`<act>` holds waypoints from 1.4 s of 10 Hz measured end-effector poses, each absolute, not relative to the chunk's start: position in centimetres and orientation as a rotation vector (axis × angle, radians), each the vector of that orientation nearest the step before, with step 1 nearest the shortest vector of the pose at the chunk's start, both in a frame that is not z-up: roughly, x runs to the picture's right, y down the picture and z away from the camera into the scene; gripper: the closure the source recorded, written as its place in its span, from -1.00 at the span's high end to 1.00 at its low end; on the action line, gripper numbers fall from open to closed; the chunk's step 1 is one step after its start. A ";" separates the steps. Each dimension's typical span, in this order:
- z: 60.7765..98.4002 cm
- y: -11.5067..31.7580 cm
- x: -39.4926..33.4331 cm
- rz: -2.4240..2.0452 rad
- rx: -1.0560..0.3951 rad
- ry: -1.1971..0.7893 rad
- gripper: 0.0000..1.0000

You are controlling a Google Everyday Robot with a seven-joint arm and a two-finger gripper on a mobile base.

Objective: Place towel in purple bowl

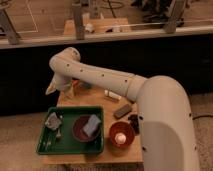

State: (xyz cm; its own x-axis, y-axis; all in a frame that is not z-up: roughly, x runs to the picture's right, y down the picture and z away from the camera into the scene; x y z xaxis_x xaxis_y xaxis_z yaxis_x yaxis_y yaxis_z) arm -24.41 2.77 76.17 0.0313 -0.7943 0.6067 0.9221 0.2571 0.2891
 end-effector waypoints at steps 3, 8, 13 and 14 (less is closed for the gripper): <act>78.8 5.0 -25.4 -1.478 -0.096 -1.017 0.60; 81.7 7.6 -25.5 -1.660 0.127 -1.191 0.60; 81.3 8.2 -26.6 -1.789 0.121 -1.199 0.60; 81.4 8.5 -26.8 -1.806 0.118 -1.204 0.60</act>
State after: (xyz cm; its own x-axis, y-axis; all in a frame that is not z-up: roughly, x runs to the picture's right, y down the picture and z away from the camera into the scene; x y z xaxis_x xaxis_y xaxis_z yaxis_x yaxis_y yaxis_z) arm -26.82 8.50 81.42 -0.5628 -0.7311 0.3857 0.6372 -0.0865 0.7658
